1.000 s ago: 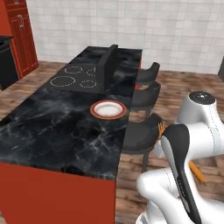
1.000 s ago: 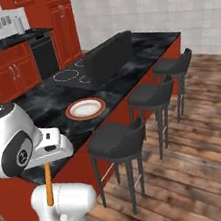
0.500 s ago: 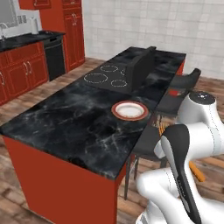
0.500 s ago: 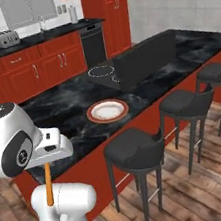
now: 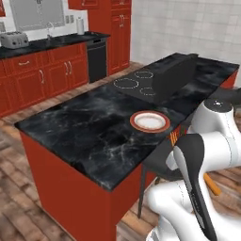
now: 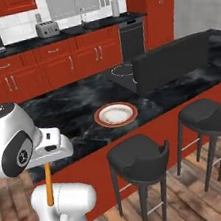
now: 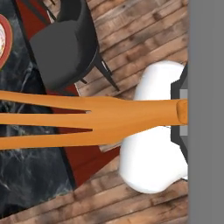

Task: Take the fork and place it on the left side of the plate. Then take the spoon and place it on the right side of the plate. Make sure they're directly next to the plate.

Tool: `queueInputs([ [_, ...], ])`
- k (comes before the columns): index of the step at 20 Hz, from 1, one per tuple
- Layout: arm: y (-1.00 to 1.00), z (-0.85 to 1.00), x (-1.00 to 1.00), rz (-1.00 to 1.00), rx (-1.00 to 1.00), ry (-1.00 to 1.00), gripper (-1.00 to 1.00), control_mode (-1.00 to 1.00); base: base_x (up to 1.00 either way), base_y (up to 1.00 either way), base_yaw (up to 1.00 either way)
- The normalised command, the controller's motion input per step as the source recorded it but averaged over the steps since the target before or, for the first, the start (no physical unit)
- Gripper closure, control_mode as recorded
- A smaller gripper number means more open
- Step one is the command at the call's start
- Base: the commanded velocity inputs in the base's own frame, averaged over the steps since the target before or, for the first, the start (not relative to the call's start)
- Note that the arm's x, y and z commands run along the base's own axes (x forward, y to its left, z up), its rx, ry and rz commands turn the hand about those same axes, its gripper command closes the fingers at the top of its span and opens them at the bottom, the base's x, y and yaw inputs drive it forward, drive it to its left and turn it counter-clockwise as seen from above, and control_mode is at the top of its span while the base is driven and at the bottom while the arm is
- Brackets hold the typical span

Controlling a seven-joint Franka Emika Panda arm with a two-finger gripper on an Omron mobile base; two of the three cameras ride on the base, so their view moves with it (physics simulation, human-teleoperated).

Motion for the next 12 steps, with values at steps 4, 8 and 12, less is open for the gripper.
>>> queueInputs([
  [4,0.00,0.00,0.00,0.00,0.00,0.00,1.00,1.00,0.34,-0.48,0.45],
  [8,0.00,0.00,0.00,0.00,0.00,0.00,1.00,1.00,0.49,-0.44,0.45],
  [12,0.00,0.00,0.00,0.00,0.00,0.00,1.00,1.00,0.50,-0.52,0.42],
])
